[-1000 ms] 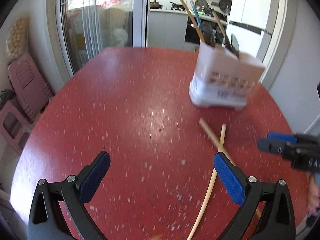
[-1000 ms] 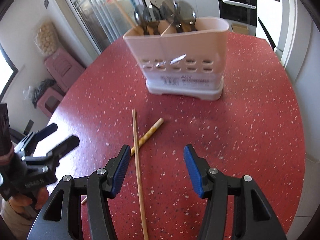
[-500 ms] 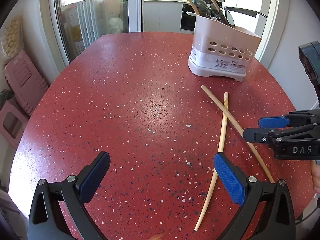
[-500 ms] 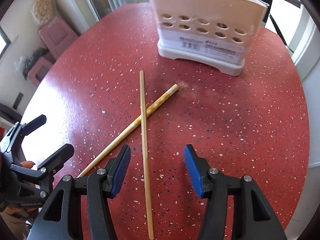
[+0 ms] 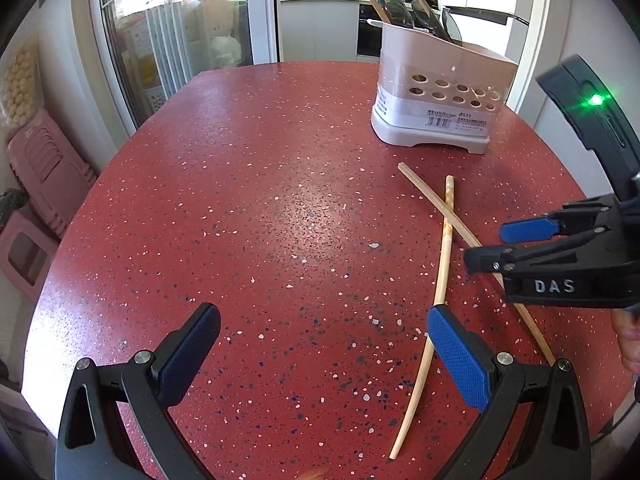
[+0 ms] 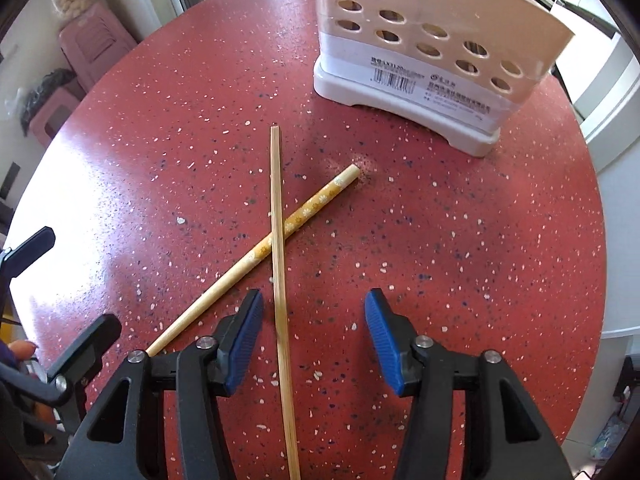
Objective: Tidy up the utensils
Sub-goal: 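Grasp the plain wooden chopstick with the right tool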
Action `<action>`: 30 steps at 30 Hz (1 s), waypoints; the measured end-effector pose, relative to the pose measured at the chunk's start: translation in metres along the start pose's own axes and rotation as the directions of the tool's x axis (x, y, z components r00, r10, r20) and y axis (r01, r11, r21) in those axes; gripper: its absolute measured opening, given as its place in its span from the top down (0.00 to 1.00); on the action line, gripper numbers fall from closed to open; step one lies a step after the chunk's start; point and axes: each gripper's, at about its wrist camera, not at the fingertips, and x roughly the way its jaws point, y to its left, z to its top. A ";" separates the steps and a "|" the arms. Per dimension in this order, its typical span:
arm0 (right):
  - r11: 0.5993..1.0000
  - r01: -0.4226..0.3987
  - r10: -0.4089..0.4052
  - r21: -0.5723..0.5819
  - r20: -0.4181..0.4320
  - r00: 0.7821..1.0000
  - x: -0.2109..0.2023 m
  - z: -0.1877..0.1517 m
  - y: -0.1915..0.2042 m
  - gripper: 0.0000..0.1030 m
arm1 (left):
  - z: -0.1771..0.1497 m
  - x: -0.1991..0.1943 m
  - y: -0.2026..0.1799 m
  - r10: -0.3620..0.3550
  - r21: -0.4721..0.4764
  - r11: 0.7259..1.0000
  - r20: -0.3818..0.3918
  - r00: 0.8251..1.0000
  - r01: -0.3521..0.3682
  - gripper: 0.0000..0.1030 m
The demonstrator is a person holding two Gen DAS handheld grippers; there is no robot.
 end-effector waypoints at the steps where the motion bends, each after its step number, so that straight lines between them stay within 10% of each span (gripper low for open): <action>1: 1.000 0.001 -0.001 -0.003 0.002 1.000 0.000 0.001 0.002 0.53 | 0.000 0.001 -0.001 -0.001 0.004 1.000 -0.002 1.000 0.001 0.00; 13: 0.999 -0.030 0.029 0.023 0.021 0.999 -0.002 0.003 -0.003 0.94 | 0.010 0.010 -0.020 -0.024 0.057 0.998 -0.023 0.999 0.026 0.00; 30: 0.972 -0.171 0.161 0.162 0.072 0.984 -0.019 -0.033 -0.069 0.94 | 0.028 0.046 -0.071 -0.095 0.196 0.972 -0.173 0.980 0.128 0.00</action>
